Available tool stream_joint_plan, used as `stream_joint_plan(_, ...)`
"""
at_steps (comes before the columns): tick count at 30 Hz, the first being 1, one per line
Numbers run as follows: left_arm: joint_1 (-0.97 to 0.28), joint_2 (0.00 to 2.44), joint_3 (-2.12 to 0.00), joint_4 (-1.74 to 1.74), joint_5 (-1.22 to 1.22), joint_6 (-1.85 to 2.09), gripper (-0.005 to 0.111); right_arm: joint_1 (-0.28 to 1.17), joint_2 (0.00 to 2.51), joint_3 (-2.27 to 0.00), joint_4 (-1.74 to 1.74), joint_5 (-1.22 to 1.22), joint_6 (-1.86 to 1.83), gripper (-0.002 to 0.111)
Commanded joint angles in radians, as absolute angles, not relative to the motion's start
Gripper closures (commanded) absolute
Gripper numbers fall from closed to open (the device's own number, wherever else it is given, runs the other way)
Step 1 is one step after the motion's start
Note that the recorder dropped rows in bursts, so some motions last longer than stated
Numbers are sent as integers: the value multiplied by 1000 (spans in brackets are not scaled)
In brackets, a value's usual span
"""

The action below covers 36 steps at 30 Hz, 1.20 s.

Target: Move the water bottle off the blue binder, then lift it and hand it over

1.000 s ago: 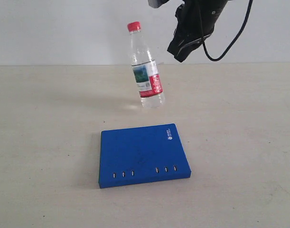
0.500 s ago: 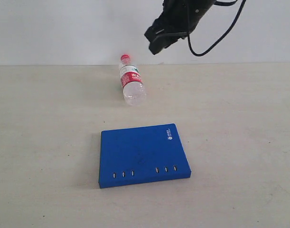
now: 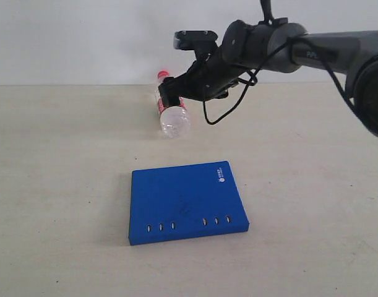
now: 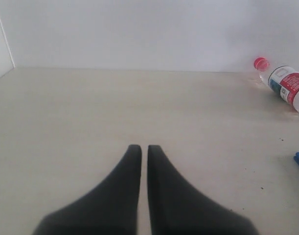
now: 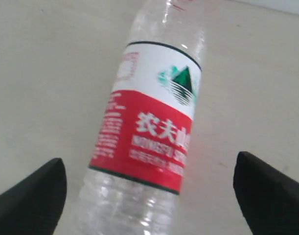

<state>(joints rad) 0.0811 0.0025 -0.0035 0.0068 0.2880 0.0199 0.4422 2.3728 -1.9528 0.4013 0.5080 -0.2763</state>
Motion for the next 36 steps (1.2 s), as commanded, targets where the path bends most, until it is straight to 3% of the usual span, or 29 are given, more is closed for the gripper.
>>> stream_joint_plan(1,77,0,0,0,285,24,102,478,2407,-2014,399,478,-269,26)
stream_joint_plan(9,77,0,0,0,285,26,102,505,2491,-2139,94,634,-29,29)
stream_joint_plan(16,77,0,0,0,285,26,102,509,2545,-2176,95,659,-28,35)
stream_joint_plan(19,77,0,0,0,285,26,102,509,2543,-2176,68,650,0,58)
stream_joint_plan(23,77,0,0,0,285,26,102,507,2526,-2176,-64,696,-6,103)
stream_joint_plan(24,77,0,0,0,285,26,102,507,2524,-2176,-82,707,0,108)
stream_joint_plan(36,77,0,0,0,285,26,102,511,2422,-2176,-6,727,-167,109)
